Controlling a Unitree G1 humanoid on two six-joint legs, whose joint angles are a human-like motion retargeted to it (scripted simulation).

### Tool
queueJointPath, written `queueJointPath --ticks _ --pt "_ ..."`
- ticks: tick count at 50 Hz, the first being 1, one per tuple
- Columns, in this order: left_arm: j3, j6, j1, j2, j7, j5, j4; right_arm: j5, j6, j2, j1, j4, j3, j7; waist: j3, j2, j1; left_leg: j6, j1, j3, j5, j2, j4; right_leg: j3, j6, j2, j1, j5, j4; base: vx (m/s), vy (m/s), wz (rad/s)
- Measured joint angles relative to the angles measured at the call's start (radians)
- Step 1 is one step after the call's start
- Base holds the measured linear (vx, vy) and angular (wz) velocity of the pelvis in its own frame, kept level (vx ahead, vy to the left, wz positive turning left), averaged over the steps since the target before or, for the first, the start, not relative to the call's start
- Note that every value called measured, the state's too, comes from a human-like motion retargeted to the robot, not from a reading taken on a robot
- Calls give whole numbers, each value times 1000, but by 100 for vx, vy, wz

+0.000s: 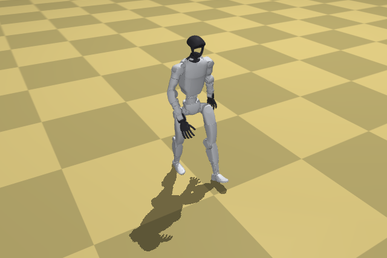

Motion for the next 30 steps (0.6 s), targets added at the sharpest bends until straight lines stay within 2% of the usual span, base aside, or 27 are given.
queueJointPath --ticks 2,5,8,10,13,15,17,20,25,27,30 --pt "-12 -44 1 -2 7 -2 -12 13 -31 12 3 33 -6 -32 -3 9 -1 -32 -11 31 -25 5 0 9 -13 0 47 -7 -1 72 22 -13" --pt "-41 -73 -16 6 0 -40 -34 26 -49 42 21 111 -6 -50 -33 9 -5 -34 6 53 -2 -3 0 23 -33 -2 82 6 24 74 23 -4" --pt "-60 -70 -55 19 -24 -50 -50 15 -37 82 69 193 -17 -29 -67 14 -19 -15 64 52 29 -6 0 27 -46 9 96 81 103 78 25 -2" --pt "-75 -65 -90 28 -40 -41 -53 7 -31 109 114 245 -25 0 -91 21 -33 9 112 42 17 -3 0 18 -50 22 79 176 208 79 27 -1" --pt "-113 -58 -169 43 -48 -22 -44 16 -21 138 185 306 -23 62 -132 36 -67 54 168 12 -39 6 8 -23 -35 41 -45 323 494 74 27 7" --pt "-142 -55 -236 53 -40 -16 -38 29 -14 148 229 335 -16 92 -158 44 -100 71 187 -10 -77 8 24 -63 -30 39 -162 381 699 67 24 18" --pt "-169 -54 -311 61 -23 -13 -38 37 -9 149 269 354 -11 107 -173 55 -139 72 203 -29 -109 8 46 -113 -48 21 -273 383 853 63 22 27" --pt "-207 -54 -425 75 3 -15 -55 45 -2 140 322 378 -12 113 -181 77 -205 67 227 -57 -153 6 83 -191 -96 -17 -405 312 968 59 19 42" --pt "-262 -75 -600 102 6 -44 -139 59 8 128 382 428 -35 115 -169 105 -322 75 276 -116 -220 -11 131 -290 -117 -48 -517 171 814 56 11 67" --pt "-279 -91 -657 113 -9 -61 -185 65 10 127 395 450 -43 118 -160 105 -366 82 303 -144 -242 -29 141 -319 -101 -57 -523 166 640 56 4 80" --pt "-298 -121 -724 124 -42 -88 -255 74 9 129 406 479 -50 121 -145 83 -429 89 355 -192 -272 -78 154 -349 -55 -82 -489 227 284 59 -1 90"
